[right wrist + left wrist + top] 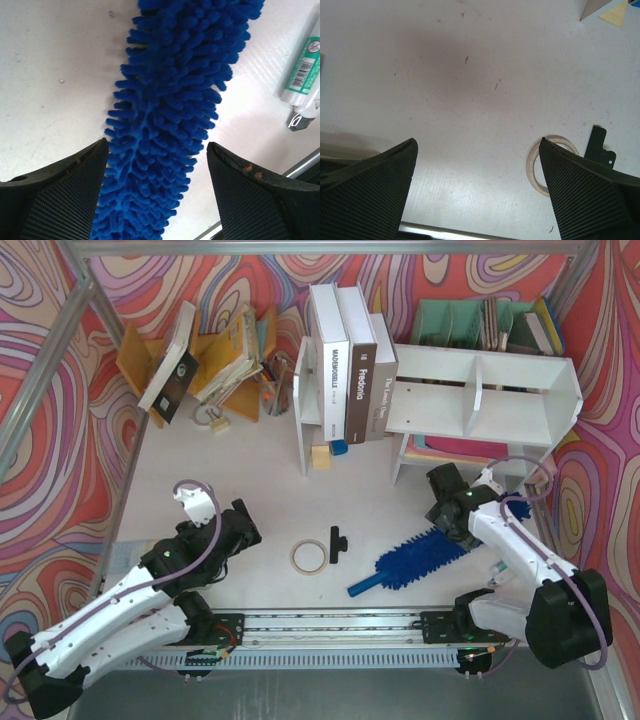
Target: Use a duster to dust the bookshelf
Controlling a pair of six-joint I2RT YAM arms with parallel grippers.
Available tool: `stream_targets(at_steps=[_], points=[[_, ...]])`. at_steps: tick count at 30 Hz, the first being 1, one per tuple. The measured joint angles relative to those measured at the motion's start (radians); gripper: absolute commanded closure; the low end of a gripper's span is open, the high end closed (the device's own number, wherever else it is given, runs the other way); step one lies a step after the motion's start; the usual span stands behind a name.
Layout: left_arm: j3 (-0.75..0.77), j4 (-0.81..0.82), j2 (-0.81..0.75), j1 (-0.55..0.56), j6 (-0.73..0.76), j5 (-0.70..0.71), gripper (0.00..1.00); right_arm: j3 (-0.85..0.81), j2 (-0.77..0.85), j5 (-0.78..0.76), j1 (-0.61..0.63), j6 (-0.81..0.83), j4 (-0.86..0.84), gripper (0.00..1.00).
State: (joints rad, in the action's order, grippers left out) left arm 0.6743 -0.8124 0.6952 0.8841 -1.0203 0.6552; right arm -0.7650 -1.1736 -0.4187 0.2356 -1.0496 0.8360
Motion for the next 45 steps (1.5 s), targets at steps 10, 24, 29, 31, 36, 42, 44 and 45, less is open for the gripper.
stream_targets(at_steps=[10,24,29,31,36,42,44,45], points=[[-0.009,0.015,0.002,0.000,0.011,-0.005,0.02,0.034,-0.001,0.064,-0.150,0.098,-0.087,0.27],[-0.009,0.056,0.021,0.001,0.030,-0.023,0.02,0.093,-0.044,0.110,-0.185,0.110,-0.192,0.29],[-0.009,0.060,0.034,0.001,0.037,-0.024,0.02,0.127,-0.071,0.115,-0.185,0.099,-0.226,0.33],[-0.009,0.061,0.035,0.001,0.037,-0.027,0.02,0.142,-0.076,0.117,-0.186,0.093,-0.234,0.34],[-0.009,0.066,0.035,0.001,0.038,-0.027,0.02,0.154,-0.087,0.122,-0.186,0.076,-0.254,0.42],[-0.009,0.080,0.035,0.001,0.052,-0.035,0.02,0.158,-0.088,0.119,-0.189,0.052,-0.261,0.59],[-0.009,0.082,0.035,0.001,0.058,-0.035,0.02,0.158,-0.076,0.117,-0.189,0.044,-0.256,0.65],[-0.009,0.082,0.035,0.001,0.061,-0.035,0.02,0.158,-0.069,0.115,-0.189,0.039,-0.251,0.67]])
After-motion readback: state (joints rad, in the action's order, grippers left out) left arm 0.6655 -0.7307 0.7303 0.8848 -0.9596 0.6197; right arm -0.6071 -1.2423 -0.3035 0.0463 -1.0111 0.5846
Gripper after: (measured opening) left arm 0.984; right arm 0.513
